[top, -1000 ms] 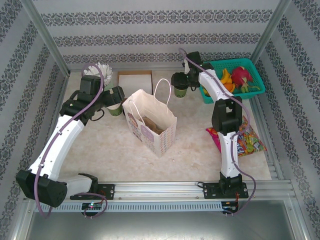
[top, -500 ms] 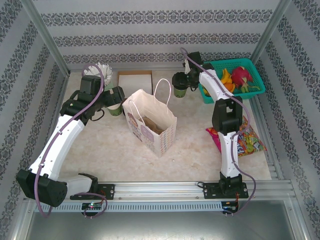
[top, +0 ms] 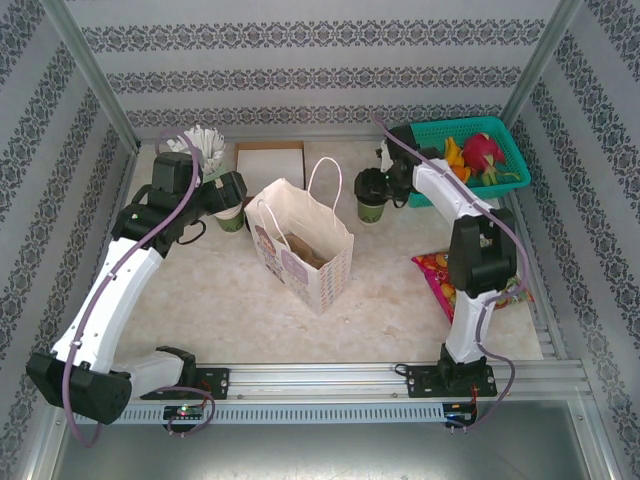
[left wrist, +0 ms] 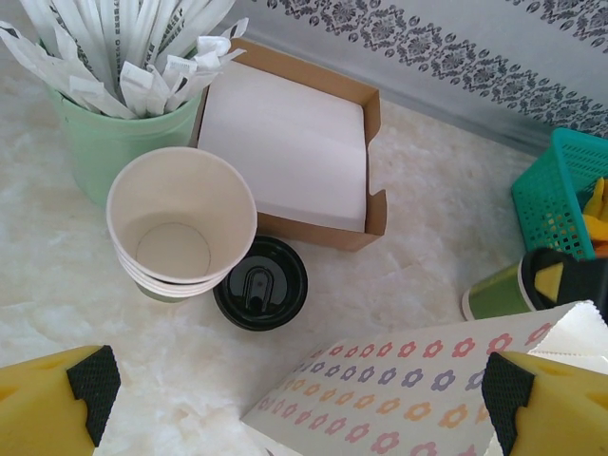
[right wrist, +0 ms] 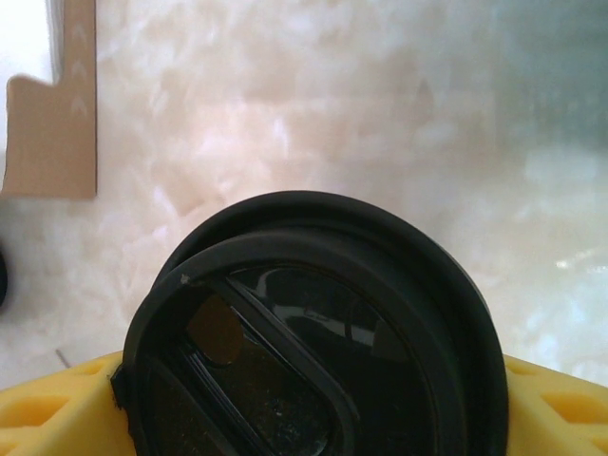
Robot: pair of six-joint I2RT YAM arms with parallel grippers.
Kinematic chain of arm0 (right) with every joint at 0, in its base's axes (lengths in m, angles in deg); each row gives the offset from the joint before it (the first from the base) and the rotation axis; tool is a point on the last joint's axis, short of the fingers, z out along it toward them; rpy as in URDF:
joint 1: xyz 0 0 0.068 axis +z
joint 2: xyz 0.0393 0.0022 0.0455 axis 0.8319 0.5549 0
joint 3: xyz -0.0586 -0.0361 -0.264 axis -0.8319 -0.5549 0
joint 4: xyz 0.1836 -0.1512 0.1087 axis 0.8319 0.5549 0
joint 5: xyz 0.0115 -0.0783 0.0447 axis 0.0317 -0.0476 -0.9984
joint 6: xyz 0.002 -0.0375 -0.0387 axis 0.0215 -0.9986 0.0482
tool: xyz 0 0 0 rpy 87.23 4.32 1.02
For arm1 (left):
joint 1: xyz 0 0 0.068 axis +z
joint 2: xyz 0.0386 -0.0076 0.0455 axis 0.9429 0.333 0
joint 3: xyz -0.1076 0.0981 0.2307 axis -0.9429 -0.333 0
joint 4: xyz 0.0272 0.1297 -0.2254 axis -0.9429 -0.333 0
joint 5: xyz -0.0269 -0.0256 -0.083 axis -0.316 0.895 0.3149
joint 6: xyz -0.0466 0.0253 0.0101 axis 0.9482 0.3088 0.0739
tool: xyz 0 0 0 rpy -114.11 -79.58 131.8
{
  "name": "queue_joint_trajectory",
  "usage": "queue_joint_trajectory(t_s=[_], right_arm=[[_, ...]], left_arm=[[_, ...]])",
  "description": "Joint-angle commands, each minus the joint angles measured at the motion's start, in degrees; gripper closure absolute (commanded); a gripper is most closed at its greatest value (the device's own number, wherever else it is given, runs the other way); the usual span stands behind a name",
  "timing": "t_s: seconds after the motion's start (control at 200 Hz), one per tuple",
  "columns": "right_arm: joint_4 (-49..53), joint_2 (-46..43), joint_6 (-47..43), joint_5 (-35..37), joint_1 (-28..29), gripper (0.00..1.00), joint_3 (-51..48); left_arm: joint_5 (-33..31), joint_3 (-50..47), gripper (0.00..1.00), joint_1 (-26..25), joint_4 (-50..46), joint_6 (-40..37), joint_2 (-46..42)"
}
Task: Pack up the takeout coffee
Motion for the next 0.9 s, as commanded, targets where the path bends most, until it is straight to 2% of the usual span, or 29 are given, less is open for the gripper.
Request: queue_joint_trajectory(t_s=[0.0,0.525,0.894], right_arm=[[-2.2,-6.4,1.2,1.2,1.4,0.22,-6.0],[-2.9,-28.2,6.8,4.1,6.6,0.22,-30.3],[-3.2,-40.8,9.2,4.8,8.2,0.22,-41.0]], left_arm=[[-1.1,-0.6,0.0,0.6,-0.7,1.2,-1.3],[-0.5,-4.5,0.0,0.6,3.4,0.3,-4.1],[0.1,-6.6,0.0,0.7,7.1,-0.5,-5.5]])
